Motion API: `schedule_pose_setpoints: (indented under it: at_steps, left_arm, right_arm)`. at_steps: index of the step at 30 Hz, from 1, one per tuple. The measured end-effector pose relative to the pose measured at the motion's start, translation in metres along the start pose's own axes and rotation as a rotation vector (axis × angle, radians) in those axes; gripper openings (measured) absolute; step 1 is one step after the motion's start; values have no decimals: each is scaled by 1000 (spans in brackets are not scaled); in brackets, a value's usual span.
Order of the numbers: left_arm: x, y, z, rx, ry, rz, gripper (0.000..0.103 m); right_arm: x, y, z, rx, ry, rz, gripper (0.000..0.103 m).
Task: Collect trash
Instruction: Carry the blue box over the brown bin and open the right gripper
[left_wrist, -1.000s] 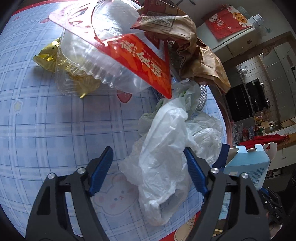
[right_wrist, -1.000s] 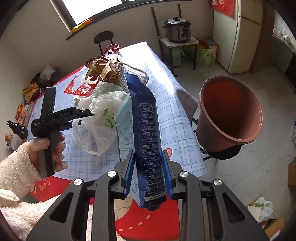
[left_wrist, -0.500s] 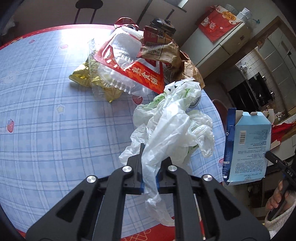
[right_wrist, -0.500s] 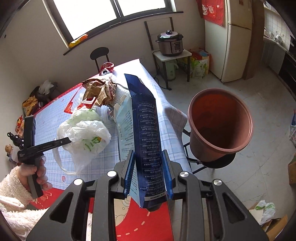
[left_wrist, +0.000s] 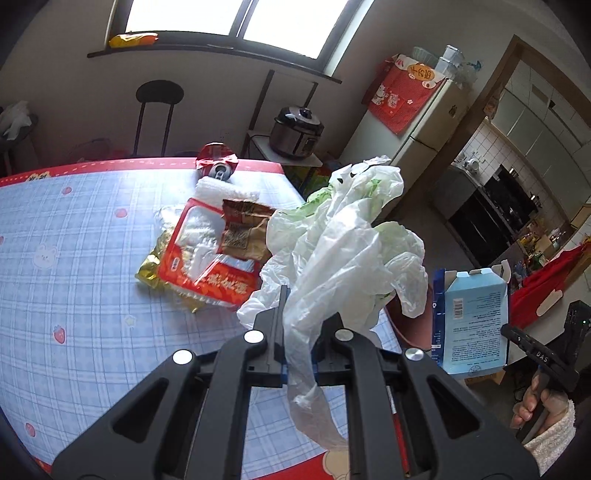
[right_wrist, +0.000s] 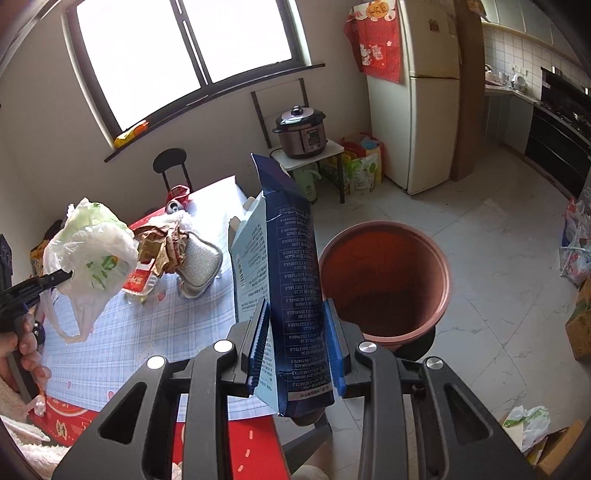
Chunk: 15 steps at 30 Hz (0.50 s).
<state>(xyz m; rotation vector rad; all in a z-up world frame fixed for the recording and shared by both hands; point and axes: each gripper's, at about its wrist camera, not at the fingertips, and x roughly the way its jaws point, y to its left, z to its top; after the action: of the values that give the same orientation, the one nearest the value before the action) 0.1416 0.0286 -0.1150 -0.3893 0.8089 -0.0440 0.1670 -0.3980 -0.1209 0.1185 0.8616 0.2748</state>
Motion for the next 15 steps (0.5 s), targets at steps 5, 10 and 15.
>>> schedule_pose_setpoints:
  at_steps: [5,10,15]
  left_arm:
    - [43,-71,19,75,9,-71,11]
    - [93,-132,25,104,47,-127,11]
    - [115,-159,25,109,68,-145,11]
  right_arm:
    - [-16,-48,5,23,-37,-81,29]
    - [-13,-82,17,5,-47,-136,28]
    - [14,-99,40,-38,-37,-167,28]
